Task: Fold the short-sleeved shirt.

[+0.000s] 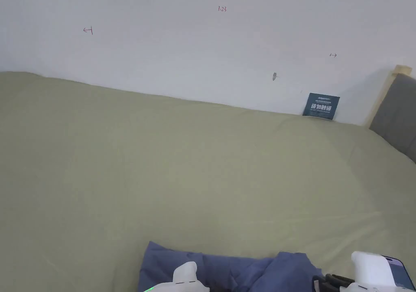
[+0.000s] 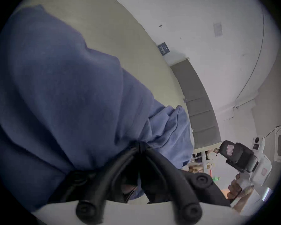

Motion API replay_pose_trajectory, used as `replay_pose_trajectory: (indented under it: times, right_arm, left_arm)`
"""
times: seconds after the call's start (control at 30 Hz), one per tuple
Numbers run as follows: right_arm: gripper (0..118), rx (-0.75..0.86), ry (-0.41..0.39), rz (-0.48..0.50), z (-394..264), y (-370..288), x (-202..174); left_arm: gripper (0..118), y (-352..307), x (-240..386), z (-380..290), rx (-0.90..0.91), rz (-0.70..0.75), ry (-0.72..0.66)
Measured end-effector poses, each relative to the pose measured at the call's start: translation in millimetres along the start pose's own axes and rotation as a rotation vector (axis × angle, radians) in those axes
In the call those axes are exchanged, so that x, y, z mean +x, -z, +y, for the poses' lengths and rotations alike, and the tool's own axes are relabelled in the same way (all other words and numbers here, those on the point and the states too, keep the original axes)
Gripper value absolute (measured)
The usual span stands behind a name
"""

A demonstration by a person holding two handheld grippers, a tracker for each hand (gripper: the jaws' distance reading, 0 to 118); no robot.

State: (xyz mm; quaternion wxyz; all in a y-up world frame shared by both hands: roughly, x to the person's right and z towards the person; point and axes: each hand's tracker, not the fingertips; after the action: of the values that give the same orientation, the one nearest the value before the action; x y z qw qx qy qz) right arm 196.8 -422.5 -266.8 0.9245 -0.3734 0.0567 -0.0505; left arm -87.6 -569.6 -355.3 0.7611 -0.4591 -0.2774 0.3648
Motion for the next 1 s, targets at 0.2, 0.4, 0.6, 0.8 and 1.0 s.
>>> replay_pose_trajectory:
  times: [0.2,0.4,0.6,0.8,1.0]
  right_arm:
    - [0,-0.016,-0.005,0.005,-2.6,3.4,-2.2]
    - [0,-0.01,-0.01,-0.007,1.6,-0.2,1.7]
    - [0,-0.006,-0.005,-0.013,-1.1,-6.0,7.1]
    - [0,-0.036,-0.023,-0.024,-2.2,-4.0,9.8]
    - [0,-0.042,-0.02,-0.021,-3.9,-5.0,6.9]
  left_arm:
    - [4,-42.1,25.9,19.0,-0.009,-0.046,0.101]
    - [4,-120.4,27.2,59.6,0.073,-0.024,0.263]
    - [40,-154.9,-45.8,93.3,-0.054,0.03,0.095]
    - [114,-157.7,-84.2,88.1,-0.037,-0.043,-0.072]
    - [112,-130.0,-93.3,80.2,-0.019,-0.151,-0.11]
